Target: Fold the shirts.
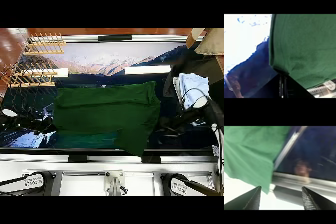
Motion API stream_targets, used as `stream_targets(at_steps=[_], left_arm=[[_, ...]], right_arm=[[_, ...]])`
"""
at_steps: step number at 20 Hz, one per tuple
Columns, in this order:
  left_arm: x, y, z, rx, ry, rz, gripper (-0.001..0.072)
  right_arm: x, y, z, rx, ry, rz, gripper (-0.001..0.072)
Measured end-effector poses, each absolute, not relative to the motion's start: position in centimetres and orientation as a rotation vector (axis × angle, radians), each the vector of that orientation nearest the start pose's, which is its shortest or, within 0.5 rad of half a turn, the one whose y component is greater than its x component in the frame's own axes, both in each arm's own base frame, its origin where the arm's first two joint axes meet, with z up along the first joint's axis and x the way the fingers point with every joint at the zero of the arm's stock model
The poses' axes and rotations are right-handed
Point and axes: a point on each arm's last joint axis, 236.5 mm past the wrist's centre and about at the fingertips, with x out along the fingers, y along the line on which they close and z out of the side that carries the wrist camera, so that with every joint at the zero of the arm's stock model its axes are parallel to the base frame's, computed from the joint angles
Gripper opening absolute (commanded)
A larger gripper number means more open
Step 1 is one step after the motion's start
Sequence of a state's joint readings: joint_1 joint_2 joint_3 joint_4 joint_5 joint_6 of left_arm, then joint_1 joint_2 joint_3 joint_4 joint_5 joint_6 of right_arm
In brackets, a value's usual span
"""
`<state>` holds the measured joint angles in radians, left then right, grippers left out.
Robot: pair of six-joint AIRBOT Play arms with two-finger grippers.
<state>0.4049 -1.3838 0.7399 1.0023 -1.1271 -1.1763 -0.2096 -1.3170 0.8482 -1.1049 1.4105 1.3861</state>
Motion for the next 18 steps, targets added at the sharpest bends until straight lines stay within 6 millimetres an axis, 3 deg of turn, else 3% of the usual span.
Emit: stream_targets(at_steps=[5,6,13,14,18], left_arm=[[28.0,-0.5,-11.1,-0.642,1.516,-0.179,0.003],[27.9,-0.5,-11.1,-0.642,1.517,-0.18,0.003],[27.6,-0.8,-10.8,-0.65,1.53,-0.194,0.0031],[27.6,-0.9,-10.8,-0.653,1.532,-0.197,0.0031],[27.5,-1.0,-10.8,-0.655,1.536,-0.201,0.003]], right_arm=[[23.8,9.1,-9.1,0.549,1.734,0.316,0.0623],[24.0,9.5,-9.4,0.547,1.718,0.316,0.0578],[26.2,10.4,-10.2,0.571,1.62,0.281,0.0542],[26.6,10.3,-10.3,0.571,1.601,0.269,0.0401],[28.0,9.5,-10.9,0.553,1.543,0.226,0.0075]])
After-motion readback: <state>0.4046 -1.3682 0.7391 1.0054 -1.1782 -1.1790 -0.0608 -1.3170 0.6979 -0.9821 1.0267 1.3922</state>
